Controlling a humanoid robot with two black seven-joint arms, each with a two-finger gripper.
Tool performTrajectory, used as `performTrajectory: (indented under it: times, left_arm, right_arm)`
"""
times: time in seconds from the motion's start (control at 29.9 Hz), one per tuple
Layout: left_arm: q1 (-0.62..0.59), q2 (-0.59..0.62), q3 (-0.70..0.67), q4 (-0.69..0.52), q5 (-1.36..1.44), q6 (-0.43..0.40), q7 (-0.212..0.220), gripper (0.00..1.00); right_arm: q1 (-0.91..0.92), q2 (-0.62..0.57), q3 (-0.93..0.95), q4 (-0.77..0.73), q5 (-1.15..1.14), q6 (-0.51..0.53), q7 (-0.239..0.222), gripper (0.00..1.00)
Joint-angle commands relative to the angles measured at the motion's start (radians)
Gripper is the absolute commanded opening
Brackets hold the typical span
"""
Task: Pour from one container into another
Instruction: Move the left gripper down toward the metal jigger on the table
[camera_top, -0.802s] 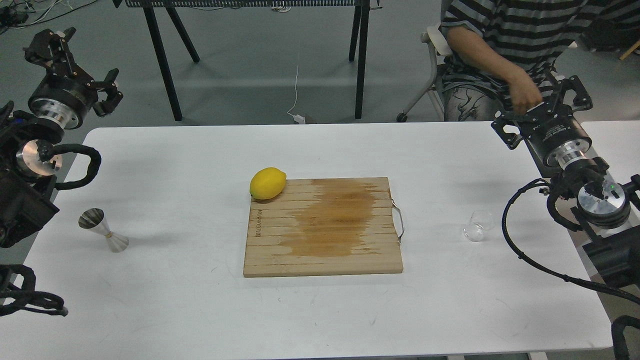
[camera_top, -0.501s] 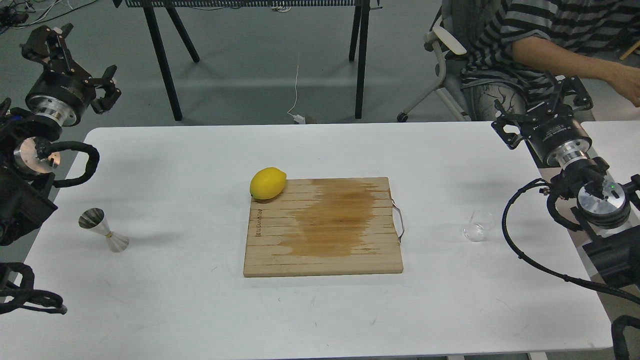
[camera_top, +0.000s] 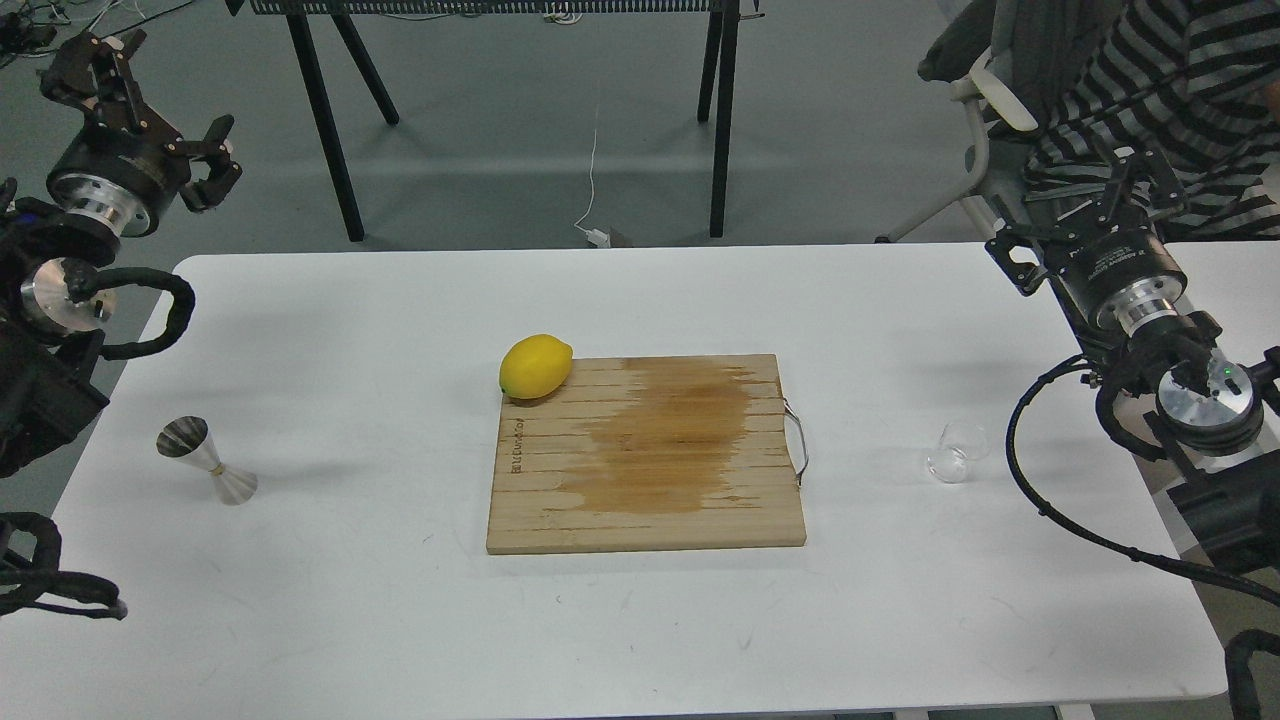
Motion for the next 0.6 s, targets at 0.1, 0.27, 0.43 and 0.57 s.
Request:
performTrajectory:
  times: [0.1,0.27,0.43,0.57]
  left_arm:
    - [-0.032,0.147,0.146,-0.147,0.186,0.000,-0.004,1.00]
    - [-0.041,0.374,0.152,-0.540,0.411,0.000,0.003,1.00]
    - [-0.012,0.568,0.187,-0.911,0.679,0.051,0.011,1.00]
    - [0.045,0.720,0.227,-1.102,0.841,0.140,0.002,1.00]
  right_arm:
    - [0.000,0.005,0.005,-0.004,0.000,-0.001,0.003,0.99]
    - [-0.003,0.011,0.007,-0.016,0.000,0.003,0.004,0.99]
    - [-0.011,0.016,0.005,-0.017,0.002,0.009,0.004,0.99]
    - [-0.008,0.019,0.007,-0.013,0.002,0.015,0.003,0.99]
